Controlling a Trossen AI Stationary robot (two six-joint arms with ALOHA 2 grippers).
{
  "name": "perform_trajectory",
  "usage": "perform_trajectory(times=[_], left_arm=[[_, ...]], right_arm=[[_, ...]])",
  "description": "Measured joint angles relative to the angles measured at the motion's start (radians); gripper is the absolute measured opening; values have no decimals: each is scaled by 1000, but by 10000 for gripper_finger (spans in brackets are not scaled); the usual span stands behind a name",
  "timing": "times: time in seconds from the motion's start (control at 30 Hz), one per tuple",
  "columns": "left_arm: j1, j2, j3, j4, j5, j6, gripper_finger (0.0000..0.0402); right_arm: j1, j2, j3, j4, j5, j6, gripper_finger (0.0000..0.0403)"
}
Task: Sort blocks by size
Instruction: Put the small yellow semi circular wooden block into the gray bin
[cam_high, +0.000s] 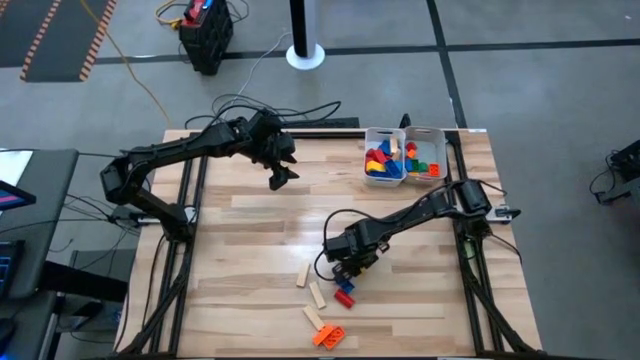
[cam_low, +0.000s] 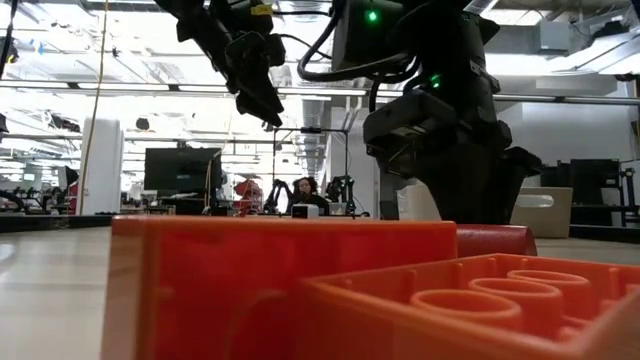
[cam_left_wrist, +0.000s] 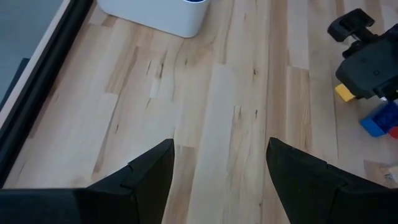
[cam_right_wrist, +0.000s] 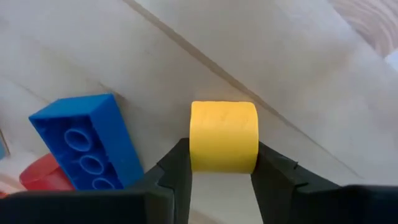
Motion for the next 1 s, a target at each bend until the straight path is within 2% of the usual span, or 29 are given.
perform_trajectory(times=[0.17,0.27,0.5,0.7,0.87,1.0], left_arm=[[0,0,0,-5,1,-14,245],[0,0,0,-15,1,-25,245],[0,0,0,-57,-24,-72,245],[1,-1,0,-74,-58,-163,245],[-10,-1,0,-39,-61,-300,245],[-39,-1,0,5,-61,-417,245]], right_arm=[[-48,-12,-1,-34,13,-85,154],[-89,-43,-1,-119,37,-151,154],[-223,-228,-1,-400,218,-363,154],[-390,-446,-47,-500,339,-572,156],[-568,-601,-124,-519,386,-730,157],[-730,-675,-214,-509,387,-837,160]])
